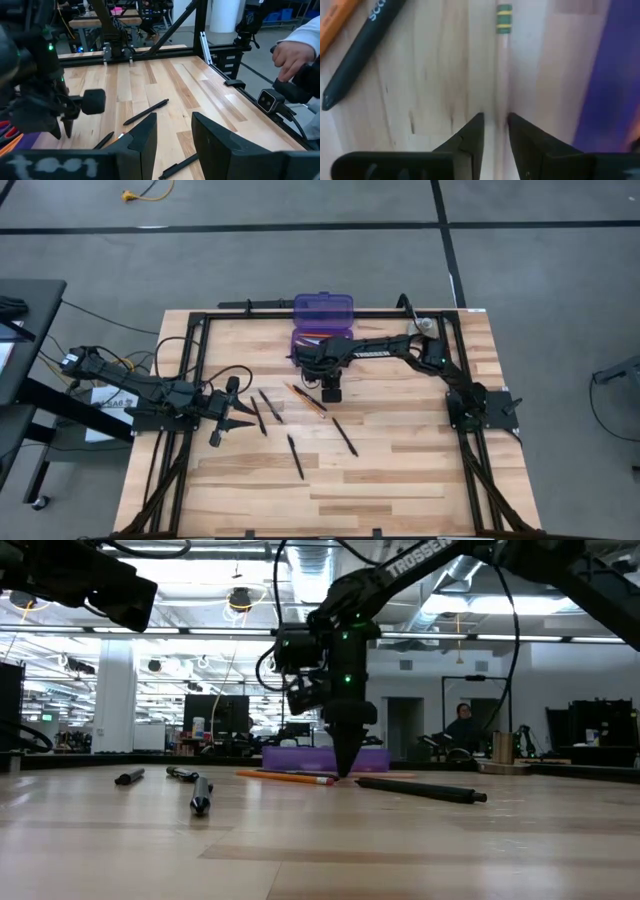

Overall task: Pick & place school supplies into a supply box
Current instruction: Put the brown pencil into the violet supply box

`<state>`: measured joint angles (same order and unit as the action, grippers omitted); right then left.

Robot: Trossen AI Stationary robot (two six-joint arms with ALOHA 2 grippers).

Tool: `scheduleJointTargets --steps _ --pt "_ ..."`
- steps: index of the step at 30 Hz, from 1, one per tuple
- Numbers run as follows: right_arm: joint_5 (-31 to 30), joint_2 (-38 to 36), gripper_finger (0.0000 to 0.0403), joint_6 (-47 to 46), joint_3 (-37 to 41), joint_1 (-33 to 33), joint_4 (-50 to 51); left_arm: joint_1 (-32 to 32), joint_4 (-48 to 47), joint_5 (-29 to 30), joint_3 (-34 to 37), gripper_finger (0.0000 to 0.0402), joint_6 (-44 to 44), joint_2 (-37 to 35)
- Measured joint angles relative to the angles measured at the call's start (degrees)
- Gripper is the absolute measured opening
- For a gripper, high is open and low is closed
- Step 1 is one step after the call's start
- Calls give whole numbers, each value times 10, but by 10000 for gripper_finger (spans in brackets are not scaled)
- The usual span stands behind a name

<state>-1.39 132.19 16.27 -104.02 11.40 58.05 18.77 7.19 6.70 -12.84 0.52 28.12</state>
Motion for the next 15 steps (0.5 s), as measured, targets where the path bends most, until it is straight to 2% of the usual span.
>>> scheduleJointTargets --steps 9,12,15 --pt "2 30 79 -12 -3 5 10 0 -1 0 0 112 0 0" --pt "6 29 60 -30 -2 11 11 0 -2 0 0 112 0 0" --pt "7 29 22 -43 -3 16 11 0 -2 0 0 112 0 0"
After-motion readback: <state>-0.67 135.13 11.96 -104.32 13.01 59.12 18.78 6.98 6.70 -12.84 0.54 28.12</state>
